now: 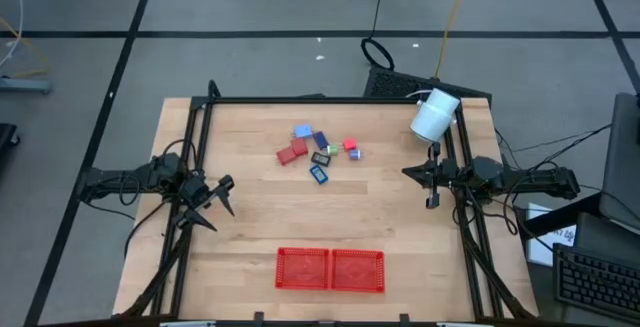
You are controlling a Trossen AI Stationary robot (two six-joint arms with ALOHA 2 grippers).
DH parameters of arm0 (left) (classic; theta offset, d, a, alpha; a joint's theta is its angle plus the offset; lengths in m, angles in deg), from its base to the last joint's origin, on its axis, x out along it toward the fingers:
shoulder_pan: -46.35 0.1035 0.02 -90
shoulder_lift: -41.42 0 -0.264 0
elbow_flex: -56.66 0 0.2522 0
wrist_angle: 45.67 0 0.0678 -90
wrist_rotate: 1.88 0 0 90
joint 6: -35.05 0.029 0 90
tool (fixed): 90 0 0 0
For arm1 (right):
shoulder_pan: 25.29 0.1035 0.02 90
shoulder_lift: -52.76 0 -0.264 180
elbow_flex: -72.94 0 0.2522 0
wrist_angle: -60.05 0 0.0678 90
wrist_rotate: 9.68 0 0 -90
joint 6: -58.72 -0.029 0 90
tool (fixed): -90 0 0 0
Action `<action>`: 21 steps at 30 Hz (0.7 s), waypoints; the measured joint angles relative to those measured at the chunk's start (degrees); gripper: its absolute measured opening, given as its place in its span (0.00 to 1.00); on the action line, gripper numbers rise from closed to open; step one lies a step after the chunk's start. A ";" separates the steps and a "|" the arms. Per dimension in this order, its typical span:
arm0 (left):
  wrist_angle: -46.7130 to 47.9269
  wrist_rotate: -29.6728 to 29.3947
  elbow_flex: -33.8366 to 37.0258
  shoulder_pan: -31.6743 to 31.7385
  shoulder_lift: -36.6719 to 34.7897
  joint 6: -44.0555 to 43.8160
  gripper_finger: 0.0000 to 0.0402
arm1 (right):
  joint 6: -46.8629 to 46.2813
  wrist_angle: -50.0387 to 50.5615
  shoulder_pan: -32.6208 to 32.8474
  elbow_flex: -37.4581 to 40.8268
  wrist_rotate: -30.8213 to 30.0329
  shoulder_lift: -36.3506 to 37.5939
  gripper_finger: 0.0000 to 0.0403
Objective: Pick & Place Office items
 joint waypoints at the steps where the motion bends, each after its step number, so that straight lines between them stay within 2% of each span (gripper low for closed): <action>1: 0.00 0.00 0.00 0.00 0.00 -0.01 0.67 | -0.02 0.00 0.00 0.00 0.00 0.02 0.00; 12: -0.01 0.01 0.00 -0.02 0.00 -0.01 0.67 | -0.51 -0.04 0.01 -0.01 0.00 0.00 0.00; 17: 0.00 0.00 -0.01 0.00 0.00 0.01 0.67 | -10.48 -0.04 0.00 0.00 0.00 0.02 0.00; 21: 0.01 -0.01 0.00 0.00 0.00 0.01 0.67 | -13.70 -0.07 0.00 -0.01 0.00 0.02 0.00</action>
